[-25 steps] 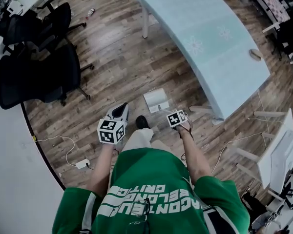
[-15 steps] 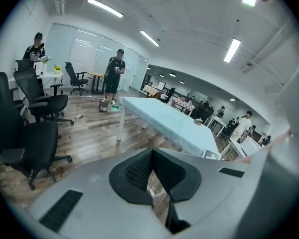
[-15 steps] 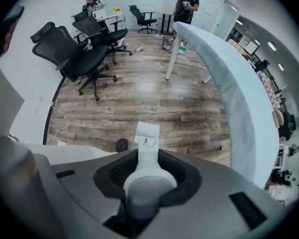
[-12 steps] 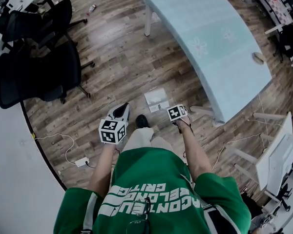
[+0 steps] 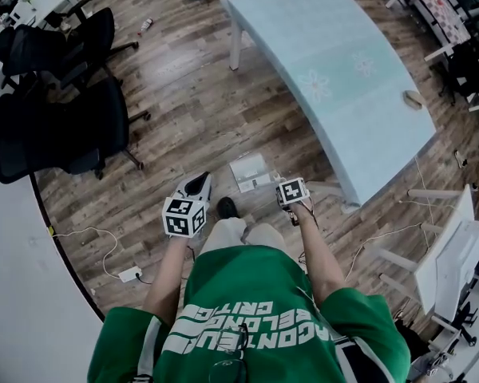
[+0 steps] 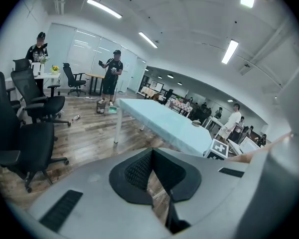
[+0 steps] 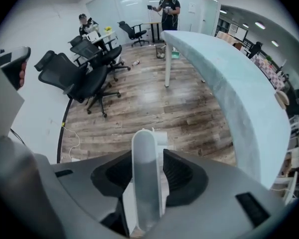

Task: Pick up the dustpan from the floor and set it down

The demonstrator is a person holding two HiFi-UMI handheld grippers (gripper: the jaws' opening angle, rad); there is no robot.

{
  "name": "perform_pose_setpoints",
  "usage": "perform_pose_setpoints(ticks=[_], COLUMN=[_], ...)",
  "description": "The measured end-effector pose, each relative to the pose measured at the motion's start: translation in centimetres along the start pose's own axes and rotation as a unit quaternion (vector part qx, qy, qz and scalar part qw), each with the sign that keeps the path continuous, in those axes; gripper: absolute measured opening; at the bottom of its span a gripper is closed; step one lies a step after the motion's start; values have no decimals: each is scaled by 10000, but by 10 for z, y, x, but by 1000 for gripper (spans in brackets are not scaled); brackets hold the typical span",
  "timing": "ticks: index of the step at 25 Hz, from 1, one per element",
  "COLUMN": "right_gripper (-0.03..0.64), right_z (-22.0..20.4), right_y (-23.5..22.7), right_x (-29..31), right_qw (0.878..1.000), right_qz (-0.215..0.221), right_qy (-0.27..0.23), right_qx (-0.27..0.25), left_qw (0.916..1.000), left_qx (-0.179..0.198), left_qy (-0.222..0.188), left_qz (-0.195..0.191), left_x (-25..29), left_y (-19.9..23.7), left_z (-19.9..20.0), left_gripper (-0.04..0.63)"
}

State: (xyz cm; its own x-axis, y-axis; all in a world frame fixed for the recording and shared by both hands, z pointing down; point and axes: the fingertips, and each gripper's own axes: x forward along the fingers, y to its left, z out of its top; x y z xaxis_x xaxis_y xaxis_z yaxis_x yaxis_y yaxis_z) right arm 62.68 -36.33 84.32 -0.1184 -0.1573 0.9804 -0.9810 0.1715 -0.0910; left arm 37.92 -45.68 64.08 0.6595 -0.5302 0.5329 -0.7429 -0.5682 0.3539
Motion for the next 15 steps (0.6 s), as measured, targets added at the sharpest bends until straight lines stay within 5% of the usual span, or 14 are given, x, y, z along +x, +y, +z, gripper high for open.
perform_pose_setpoints(ticks=[9, 15], right_gripper=[161, 161], right_z=[16, 18], right_y=[1, -18], right_x=[-67, -110], right_qw=[9949, 9796], right_qz=[452, 692], right_qy=[-894, -1877], right_qx=[-98, -201], left_qw=[9990, 9984], left_qx=[-86, -48], left_qy=[-311, -320], left_qz=[322, 455], left_x=[0, 7], left_y=[-19, -81], left_z=[7, -15], left_gripper=[0, 0])
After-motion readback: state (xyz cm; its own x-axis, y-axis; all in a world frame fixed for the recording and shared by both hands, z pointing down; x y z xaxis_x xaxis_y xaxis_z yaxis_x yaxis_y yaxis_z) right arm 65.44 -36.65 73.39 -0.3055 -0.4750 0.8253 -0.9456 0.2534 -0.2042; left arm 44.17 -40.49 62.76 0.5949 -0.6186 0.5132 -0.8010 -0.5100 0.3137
